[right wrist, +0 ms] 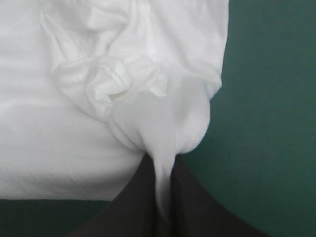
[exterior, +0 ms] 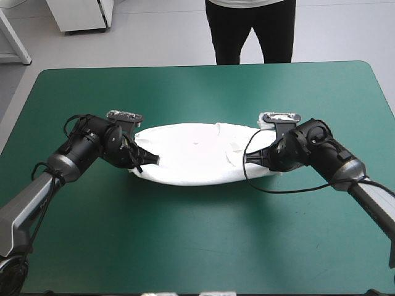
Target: Fold the cloth
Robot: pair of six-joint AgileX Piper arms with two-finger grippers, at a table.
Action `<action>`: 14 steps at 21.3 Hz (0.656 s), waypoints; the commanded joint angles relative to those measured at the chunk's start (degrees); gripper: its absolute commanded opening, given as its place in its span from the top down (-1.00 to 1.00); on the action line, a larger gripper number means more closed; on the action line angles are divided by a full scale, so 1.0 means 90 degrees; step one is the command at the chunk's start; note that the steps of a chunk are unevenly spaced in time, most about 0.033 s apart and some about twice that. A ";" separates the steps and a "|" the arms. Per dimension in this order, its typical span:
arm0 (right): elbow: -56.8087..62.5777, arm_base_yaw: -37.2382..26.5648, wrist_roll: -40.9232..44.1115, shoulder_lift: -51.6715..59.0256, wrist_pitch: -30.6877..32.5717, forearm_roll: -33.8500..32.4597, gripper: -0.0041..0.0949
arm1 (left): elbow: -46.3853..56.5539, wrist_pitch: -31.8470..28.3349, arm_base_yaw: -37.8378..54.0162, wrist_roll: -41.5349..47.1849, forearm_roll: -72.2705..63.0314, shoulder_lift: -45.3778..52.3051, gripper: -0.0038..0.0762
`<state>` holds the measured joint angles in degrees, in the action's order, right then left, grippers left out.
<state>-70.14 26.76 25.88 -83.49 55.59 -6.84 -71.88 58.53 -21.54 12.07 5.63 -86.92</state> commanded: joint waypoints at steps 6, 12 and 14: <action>-0.2146 -0.1163 -0.0739 -0.1342 -0.0520 -0.0060 0.95 | -0.2314 -0.0376 0.0357 0.0008 0.0494 -0.1568 0.93; -0.3156 -0.1580 -0.1221 -0.2493 -0.0528 0.0461 0.95 | -0.3727 -0.0376 0.0621 -0.0136 0.0334 -0.2817 0.93; -0.3320 -0.1613 -0.1252 -0.2749 -0.0559 0.0550 0.95 | -0.3981 -0.0376 0.0637 -0.0136 0.0334 -0.3084 0.93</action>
<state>-96.25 13.24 16.18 -108.38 52.78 -2.08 -103.11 56.70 -16.09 10.89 8.23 -114.83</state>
